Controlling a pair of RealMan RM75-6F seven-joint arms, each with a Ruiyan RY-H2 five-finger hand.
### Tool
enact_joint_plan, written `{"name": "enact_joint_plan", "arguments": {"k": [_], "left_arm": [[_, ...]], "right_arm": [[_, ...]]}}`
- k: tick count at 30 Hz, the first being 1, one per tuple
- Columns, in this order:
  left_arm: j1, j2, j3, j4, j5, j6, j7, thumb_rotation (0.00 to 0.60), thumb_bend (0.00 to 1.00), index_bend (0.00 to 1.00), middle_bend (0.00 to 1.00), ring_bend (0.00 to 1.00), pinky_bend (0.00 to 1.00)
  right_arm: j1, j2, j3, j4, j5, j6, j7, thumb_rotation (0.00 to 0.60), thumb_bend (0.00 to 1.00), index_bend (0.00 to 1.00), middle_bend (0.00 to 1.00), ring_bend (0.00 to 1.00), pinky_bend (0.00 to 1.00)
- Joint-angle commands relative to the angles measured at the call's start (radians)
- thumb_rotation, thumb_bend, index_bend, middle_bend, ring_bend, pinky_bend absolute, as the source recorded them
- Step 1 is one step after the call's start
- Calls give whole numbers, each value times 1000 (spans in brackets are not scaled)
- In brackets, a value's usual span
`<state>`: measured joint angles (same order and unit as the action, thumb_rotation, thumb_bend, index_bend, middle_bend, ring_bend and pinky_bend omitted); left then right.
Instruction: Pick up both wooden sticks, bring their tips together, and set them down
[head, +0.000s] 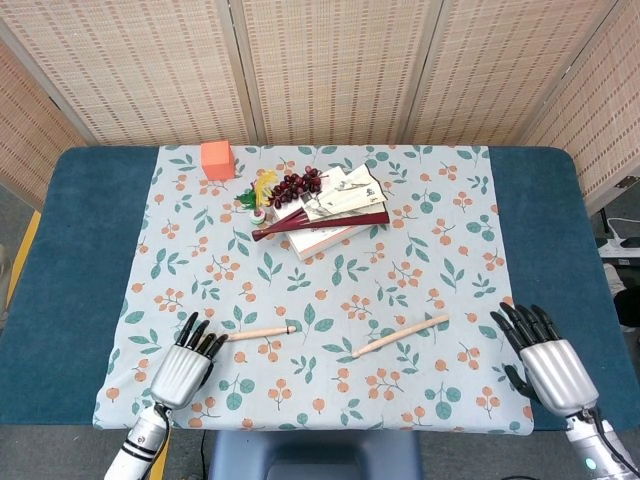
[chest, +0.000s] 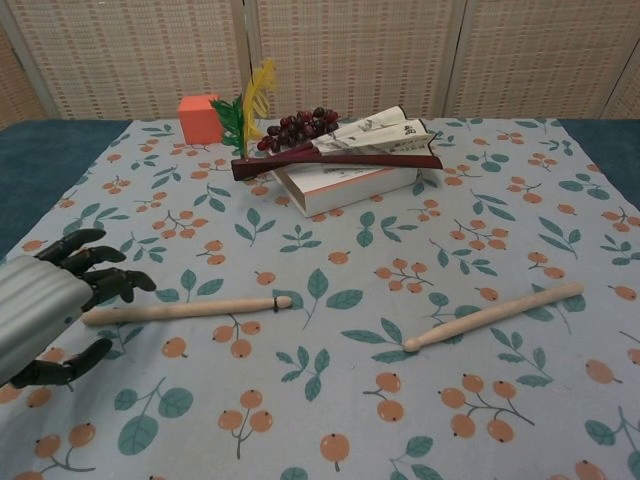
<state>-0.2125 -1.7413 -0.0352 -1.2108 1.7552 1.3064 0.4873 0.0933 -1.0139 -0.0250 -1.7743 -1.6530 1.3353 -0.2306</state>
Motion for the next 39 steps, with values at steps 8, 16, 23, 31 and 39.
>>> {"name": "enact_joint_plan", "arguments": {"k": [8,16,23,31,39], "left_arm": [[-57,-89,-9,126,-34,-27,-3,600,415,259,310,143,42],[-102,-163,-12,283,-32,1,1,600,414,401,393,172,43],[-115,-179,-12,323,-68,-8,-7,600,416,457,447,210,45],[-125,-178,-3,329,-84,11,-18,600,427,586,610,301,48],[-138,-189,9,371,-63,81,-85,600,490,864,889,467,53]], "right_arm": [[19,-16,-3,13,29,-38,-22,600,332,0,0,0,0],[31,-18,-11,13,56,-68,-49,600,333,0,0,0,0],[32,-17,-14,7,64,-61,-58,600,332,0,0,0,0],[37,-21,-18,2,71,-64,-79,600,333,0,0,0,0],[57,-47,-5,16,99,-87,-120,600,333,0,0,0,0]]}}
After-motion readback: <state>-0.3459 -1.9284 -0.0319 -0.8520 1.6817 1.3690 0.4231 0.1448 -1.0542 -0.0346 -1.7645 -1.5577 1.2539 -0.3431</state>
